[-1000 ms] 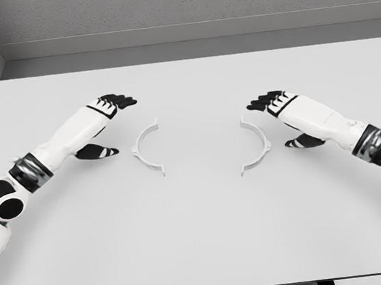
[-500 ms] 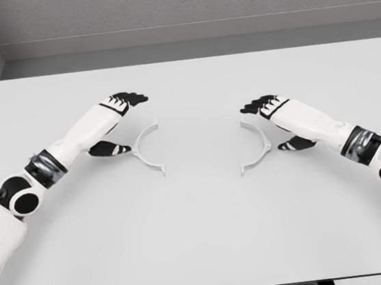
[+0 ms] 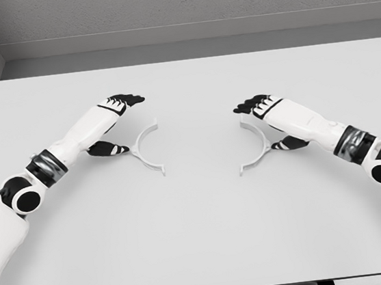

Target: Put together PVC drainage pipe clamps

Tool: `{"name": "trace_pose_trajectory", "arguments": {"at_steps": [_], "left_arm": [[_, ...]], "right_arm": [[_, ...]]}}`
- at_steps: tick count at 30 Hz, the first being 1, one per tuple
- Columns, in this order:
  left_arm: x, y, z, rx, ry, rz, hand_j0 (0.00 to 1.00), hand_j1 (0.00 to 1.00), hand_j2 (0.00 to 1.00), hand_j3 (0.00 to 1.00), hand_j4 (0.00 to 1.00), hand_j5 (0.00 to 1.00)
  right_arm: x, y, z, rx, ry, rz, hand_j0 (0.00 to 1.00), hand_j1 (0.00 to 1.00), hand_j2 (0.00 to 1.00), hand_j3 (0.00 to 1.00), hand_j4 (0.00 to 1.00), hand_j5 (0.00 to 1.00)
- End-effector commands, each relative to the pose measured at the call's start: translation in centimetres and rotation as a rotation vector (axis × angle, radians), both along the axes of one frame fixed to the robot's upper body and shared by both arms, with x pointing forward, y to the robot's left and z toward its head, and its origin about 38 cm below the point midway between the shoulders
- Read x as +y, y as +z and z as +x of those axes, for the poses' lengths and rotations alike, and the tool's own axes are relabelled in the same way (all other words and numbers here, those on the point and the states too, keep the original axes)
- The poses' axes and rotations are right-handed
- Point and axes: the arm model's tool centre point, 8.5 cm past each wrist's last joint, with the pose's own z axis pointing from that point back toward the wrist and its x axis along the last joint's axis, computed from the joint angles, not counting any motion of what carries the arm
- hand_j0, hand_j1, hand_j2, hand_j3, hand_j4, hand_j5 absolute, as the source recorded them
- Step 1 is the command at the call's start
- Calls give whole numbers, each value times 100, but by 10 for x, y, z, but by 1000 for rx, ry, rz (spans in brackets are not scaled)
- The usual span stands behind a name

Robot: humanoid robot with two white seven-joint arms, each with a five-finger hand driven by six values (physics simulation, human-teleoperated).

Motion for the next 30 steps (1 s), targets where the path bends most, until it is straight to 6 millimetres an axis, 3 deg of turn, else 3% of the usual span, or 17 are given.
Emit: {"name": "trace_pose_trajectory", "arguments": {"at_steps": [1,30], "left_arm": [[-1,0,0,1,1,-11,100,100,100,100,100,100],[-23,-2,-2,3,-30,-45,100,100,100,100,100,100]], "right_arm": [[1,0,0,1,3,7,100,100,100,100,100,100],[11,-2,9,8,11,11,100,100,100,100,100,100]]}}
